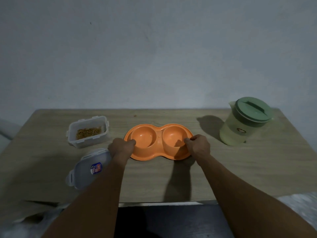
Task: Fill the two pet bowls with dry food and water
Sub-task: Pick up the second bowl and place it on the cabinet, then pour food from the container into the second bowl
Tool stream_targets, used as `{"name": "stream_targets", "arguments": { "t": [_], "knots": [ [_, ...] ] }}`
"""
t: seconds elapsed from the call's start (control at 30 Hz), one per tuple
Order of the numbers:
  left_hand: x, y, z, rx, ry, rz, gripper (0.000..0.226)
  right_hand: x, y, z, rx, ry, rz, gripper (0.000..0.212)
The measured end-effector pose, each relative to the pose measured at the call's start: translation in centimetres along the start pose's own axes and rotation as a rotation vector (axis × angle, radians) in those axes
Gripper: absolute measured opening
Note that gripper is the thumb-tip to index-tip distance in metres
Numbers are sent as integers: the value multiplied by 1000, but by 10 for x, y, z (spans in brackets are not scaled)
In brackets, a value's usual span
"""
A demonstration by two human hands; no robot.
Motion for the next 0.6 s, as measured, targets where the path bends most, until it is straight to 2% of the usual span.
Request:
{"name": "stream_targets", "arguments": {
  "t": [0.1,0.17,0.27,0.4,0.6],
  "knots": [
    [-4,6,4,-24,11,1,46,3,1,3,0,42,11,46],
    [-8,8,11,-54,25,-4,50,5,2,9,-57,73,10,48],
    [-16,16,32,-96,-14,-50,51,22,8,16,-138,59,64,41],
    [-13,14,78,-215,46,-60,42,71,37,-2,-65,-12,185,35],
    [0,-16,143,-354,59,-53,38,147,81,-68,79,-3,389,36]
  ]
}}
Point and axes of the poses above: each hand's wrist, its own y-axis away from the middle knuckle, its own z-axis out of the back of the hand, x = y × z, the point moved 5 cm from there along -y, towards the middle knuckle, and after that the axes turned 7 degrees about y, right-handed, at the moved point
